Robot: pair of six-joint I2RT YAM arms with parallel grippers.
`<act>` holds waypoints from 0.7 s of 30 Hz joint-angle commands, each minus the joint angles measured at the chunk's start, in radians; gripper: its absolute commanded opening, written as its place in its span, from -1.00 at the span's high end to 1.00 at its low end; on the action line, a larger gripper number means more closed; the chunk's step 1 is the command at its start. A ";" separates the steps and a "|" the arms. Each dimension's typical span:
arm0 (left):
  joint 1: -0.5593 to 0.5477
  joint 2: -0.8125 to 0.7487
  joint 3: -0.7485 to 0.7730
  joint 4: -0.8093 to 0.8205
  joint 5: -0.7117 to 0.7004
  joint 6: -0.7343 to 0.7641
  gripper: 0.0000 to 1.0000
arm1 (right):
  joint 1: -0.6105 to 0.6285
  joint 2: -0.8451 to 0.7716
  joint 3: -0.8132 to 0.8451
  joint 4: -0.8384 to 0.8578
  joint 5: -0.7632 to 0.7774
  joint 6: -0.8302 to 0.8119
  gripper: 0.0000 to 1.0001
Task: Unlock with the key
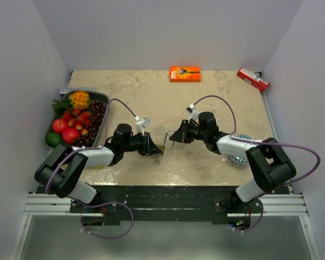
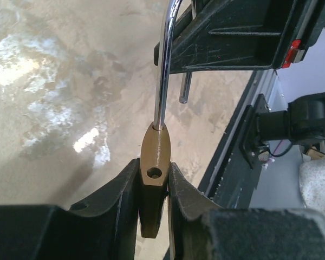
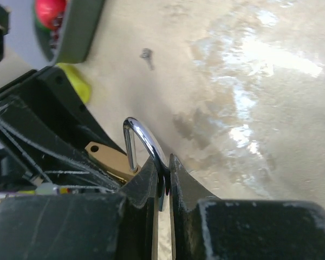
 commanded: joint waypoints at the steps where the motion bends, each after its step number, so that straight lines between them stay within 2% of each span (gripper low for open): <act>1: 0.011 0.078 0.065 0.104 -0.034 -0.055 1.00 | -0.014 0.076 0.095 -0.038 0.232 -0.132 0.98; 7: 0.023 0.212 0.131 0.116 -0.030 -0.053 1.00 | -0.017 0.197 0.198 -0.094 0.304 -0.159 0.88; 8: 0.031 0.224 0.139 0.120 -0.033 -0.055 0.90 | -0.015 0.211 0.210 -0.099 0.310 -0.162 0.87; 10: 0.042 0.261 0.157 0.120 -0.040 -0.054 0.83 | -0.015 0.257 0.245 -0.114 0.327 -0.167 0.78; 12: 0.060 0.288 0.165 0.127 -0.047 -0.057 0.69 | -0.015 0.289 0.282 -0.131 0.338 -0.169 0.62; 16: 0.085 0.325 0.206 0.095 -0.057 -0.038 0.15 | -0.015 0.331 0.310 -0.147 0.370 -0.164 0.42; 18: 0.085 0.336 0.234 0.063 -0.079 -0.004 0.02 | -0.015 0.331 0.313 -0.144 0.387 -0.162 0.35; 21: 0.085 0.330 0.238 0.041 -0.099 0.006 -0.23 | -0.017 0.320 0.315 -0.159 0.427 -0.167 0.13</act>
